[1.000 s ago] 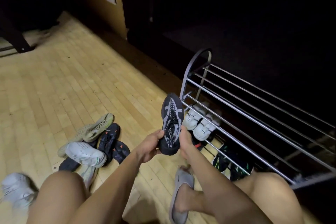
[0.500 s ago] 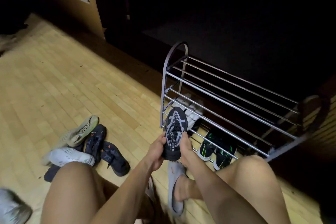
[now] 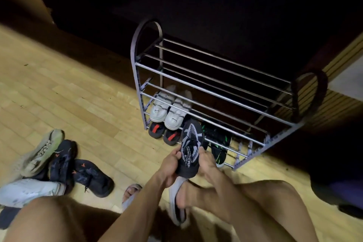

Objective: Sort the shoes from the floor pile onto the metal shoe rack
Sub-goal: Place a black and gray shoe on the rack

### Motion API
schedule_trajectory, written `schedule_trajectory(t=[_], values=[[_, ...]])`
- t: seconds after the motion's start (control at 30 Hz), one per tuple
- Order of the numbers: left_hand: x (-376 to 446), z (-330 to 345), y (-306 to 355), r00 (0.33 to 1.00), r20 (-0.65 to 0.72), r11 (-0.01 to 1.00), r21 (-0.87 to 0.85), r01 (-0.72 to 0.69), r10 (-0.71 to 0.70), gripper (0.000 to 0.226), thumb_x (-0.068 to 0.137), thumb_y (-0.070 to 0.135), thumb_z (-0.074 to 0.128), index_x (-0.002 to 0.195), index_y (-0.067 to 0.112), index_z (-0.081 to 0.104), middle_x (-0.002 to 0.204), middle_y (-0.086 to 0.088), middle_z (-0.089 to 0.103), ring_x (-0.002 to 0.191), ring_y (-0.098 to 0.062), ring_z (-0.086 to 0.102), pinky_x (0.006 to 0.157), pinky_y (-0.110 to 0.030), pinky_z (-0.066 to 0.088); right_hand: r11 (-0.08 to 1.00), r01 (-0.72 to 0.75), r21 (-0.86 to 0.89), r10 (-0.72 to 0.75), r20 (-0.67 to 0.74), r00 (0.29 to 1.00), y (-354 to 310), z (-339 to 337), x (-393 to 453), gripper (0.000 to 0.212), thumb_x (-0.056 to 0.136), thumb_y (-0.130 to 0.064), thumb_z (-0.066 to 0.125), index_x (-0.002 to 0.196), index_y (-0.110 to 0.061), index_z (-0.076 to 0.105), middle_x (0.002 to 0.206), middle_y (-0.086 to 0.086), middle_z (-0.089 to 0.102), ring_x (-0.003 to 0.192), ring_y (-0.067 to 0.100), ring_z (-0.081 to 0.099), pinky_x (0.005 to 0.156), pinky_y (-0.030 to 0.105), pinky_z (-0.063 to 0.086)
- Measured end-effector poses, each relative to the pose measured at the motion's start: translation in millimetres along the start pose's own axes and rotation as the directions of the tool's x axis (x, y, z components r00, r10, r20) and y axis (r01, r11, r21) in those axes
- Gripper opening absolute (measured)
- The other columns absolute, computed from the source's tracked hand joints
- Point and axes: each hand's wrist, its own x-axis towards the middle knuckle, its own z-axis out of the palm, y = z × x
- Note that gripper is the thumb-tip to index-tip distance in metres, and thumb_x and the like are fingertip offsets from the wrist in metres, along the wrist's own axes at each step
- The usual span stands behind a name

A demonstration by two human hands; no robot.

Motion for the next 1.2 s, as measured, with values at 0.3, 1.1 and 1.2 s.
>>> schedule_trajectory(t=[0.3,1.1,1.2], values=[[61,76,-11,0.994,-0.021,0.982,0.154,0.112,-0.11,0.025,0.106,0.017,0.034,0.107,0.022,0.059,0.099,0.003,0.071,0.088,-0.013,0.067,0.071,-0.028,0.055,0.988,-0.005,-0.157,-0.012,-0.103,0.995,19,-71,70,0.048,0.107,-0.035,0.028,0.106,-0.003,0.064,0.113,0.019,0.065,0.087,0.026,0.053,0.07,0.03,0.037],[153,181,0,0.98,-0.077,0.893,0.404,0.199,-0.184,0.027,0.104,0.01,0.035,0.095,0.02,0.059,0.09,0.003,0.063,0.082,-0.012,0.056,0.048,-0.009,0.044,0.93,-0.11,0.352,0.233,-0.331,0.914,38,-118,197,0.04,0.104,-0.03,0.033,0.068,-0.018,0.045,0.075,0.011,0.055,0.064,0.022,0.05,0.057,0.032,0.041],[158,184,1,0.977,-0.111,0.893,0.396,0.212,-0.182,0.03,0.105,0.02,0.037,0.125,0.012,0.058,0.108,-0.002,0.057,0.094,-0.015,0.051,0.065,-0.018,0.046,0.934,-0.137,0.329,0.246,-0.315,0.917,46,-119,208,0.036,0.102,-0.027,0.033,0.068,-0.02,0.043,0.086,0.014,0.06,0.083,0.027,0.057,0.073,0.038,0.046]])
